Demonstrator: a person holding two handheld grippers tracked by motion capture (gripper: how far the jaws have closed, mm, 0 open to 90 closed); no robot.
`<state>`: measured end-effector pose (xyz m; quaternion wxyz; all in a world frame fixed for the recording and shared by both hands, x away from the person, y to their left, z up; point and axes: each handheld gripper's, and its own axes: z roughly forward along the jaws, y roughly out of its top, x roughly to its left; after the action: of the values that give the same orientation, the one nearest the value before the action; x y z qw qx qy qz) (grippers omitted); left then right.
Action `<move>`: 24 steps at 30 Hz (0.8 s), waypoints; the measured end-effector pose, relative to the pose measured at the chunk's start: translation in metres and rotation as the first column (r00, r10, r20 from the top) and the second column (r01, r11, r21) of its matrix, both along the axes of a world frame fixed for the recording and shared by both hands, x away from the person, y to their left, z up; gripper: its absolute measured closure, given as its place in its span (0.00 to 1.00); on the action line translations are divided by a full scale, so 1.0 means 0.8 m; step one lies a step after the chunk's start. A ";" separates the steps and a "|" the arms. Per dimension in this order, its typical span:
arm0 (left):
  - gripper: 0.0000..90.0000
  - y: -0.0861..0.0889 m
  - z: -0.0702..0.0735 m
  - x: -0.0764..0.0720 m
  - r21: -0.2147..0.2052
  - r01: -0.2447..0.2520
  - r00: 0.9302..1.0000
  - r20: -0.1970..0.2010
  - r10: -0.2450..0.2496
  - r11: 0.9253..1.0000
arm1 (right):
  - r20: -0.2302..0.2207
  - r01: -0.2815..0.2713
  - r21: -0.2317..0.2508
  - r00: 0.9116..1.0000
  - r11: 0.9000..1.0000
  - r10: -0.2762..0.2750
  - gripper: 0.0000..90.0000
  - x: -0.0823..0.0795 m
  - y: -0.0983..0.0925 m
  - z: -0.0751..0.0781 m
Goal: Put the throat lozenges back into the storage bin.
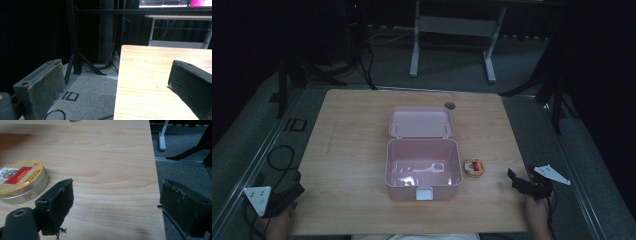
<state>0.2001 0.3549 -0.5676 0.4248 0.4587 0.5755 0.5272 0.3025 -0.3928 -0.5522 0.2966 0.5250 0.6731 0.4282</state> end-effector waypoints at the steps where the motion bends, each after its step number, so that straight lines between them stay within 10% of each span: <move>1: 0.01 0.000 0.000 0.000 0.000 -0.001 1.000 0.001 0.001 1.000 | 0.001 0.002 0.003 1.000 1.000 -0.002 0.13 0.000 0.000 0.000; 8: 0.01 -0.001 0.000 0.000 0.000 -0.002 1.000 0.000 0.002 1.000 | -0.062 -0.051 0.038 0.997 0.998 0.053 0.13 0.007 -0.004 -0.001; 16: 0.01 -0.001 0.000 0.000 -0.006 0.011 1.000 0.002 -0.011 1.000 | -0.179 -0.206 0.051 0.961 0.977 0.212 0.12 0.018 -0.002 0.002; 19: 0.01 -0.001 0.000 0.000 -0.007 0.017 1.000 0.002 -0.017 1.000 | -0.208 -0.269 0.037 0.940 0.962 0.271 0.12 0.020 0.000 0.005; 24: 0.01 -0.001 0.000 0.000 -0.004 0.020 1.000 0.001 -0.020 1.000 | -0.313 -0.384 -0.017 0.879 0.923 0.360 0.12 0.024 0.008 0.013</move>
<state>0.2001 0.3540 -0.5675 0.4310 0.4633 0.5717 0.5222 0.3220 -0.3868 -0.5414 0.1222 0.4333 0.8151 0.3645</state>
